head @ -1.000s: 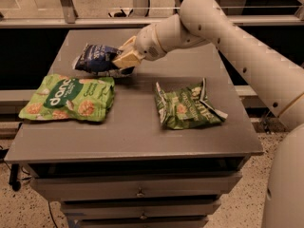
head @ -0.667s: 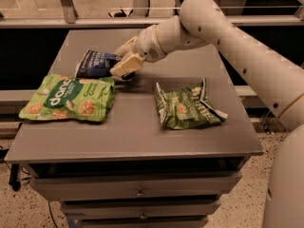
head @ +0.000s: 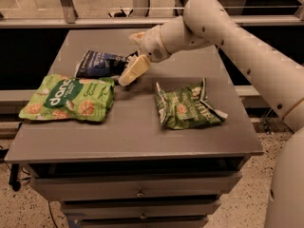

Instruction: Move blue chip bag near green rice chip bag

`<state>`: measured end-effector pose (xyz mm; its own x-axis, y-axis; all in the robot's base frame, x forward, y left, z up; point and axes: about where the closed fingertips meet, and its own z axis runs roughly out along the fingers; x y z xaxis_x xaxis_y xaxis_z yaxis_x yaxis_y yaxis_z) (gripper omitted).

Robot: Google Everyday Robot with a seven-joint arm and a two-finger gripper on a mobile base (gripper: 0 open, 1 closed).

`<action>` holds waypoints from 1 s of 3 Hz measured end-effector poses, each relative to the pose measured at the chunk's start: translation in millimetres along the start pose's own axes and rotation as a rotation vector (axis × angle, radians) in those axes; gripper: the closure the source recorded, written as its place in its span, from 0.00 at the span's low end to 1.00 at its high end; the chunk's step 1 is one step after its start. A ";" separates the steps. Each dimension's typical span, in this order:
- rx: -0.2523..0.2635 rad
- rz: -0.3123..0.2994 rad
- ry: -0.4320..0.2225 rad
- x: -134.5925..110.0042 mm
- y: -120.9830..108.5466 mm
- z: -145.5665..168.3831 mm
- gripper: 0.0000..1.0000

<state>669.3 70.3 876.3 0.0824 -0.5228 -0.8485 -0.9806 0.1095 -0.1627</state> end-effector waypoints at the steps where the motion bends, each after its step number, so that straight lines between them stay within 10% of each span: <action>1: 0.094 0.006 0.018 22.6 -28.9 -33.7 0.00; 3: 0.417 0.021 0.066 69.9 -109.8 -143.5 0.00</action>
Offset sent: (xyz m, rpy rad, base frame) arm 0.0985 -0.1998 0.0259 -0.0346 -0.2046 -0.4038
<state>757.2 -99.5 907.2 0.0380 -0.5681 -0.8221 -0.8246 0.4469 -0.3469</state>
